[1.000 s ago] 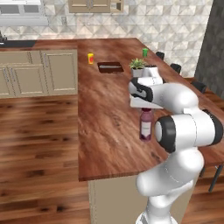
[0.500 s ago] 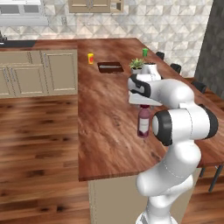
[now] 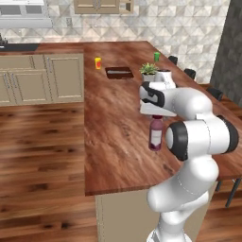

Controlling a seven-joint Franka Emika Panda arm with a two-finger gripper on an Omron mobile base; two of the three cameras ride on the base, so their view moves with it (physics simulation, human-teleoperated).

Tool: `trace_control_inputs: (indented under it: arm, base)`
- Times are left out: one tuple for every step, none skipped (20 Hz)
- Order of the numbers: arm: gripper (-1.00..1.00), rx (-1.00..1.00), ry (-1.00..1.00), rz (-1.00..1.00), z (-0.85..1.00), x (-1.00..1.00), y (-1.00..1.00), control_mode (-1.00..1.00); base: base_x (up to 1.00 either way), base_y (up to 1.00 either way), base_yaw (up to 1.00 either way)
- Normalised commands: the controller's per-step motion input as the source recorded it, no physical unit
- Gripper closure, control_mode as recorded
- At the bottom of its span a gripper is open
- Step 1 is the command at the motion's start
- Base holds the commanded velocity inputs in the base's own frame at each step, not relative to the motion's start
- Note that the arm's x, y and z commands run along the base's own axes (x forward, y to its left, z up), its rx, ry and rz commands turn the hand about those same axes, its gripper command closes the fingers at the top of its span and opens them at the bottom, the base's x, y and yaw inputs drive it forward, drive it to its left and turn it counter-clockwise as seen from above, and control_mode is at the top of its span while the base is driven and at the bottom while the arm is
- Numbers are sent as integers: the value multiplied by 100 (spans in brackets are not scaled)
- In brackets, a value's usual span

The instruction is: Place the drinks on the dining counter in a tight cluster.

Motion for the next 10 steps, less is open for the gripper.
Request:
trace_control_inputs:
  arm:
    - [100, 0, 0, 0, -17, -4, 0, -100]
    - [100, 0, -3, 0, -13, -1, 0, -100]
    - [100, 0, -7, 0, -11, 0, 0, -100]
    - [100, 0, -11, 0, -5, 0, 0, -100]
    - [100, -1, -17, 0, -6, 0, 0, -100]
    - [100, -4, -22, 0, -3, 0, 0, -100]
    - [100, -3, -21, 0, -2, 0, 0, -100]
    - [100, -1, -21, 0, -4, 0, 0, -100]
    - [100, 0, -21, 0, -6, 0, 0, -100]
    - [100, 0, -21, 0, -8, 0, 0, -100]
  base:
    - [0, 0, 0]
    - [0, 0, 0]
    - [0, 0, 0]
    - [0, 0, 0]
    - [0, 0, 0]
    - [0, 0, 0]
    - [0, 0, 0]
    - [0, 0, 0]
    - [0, 0, 0]
    - [0, 0, 0]
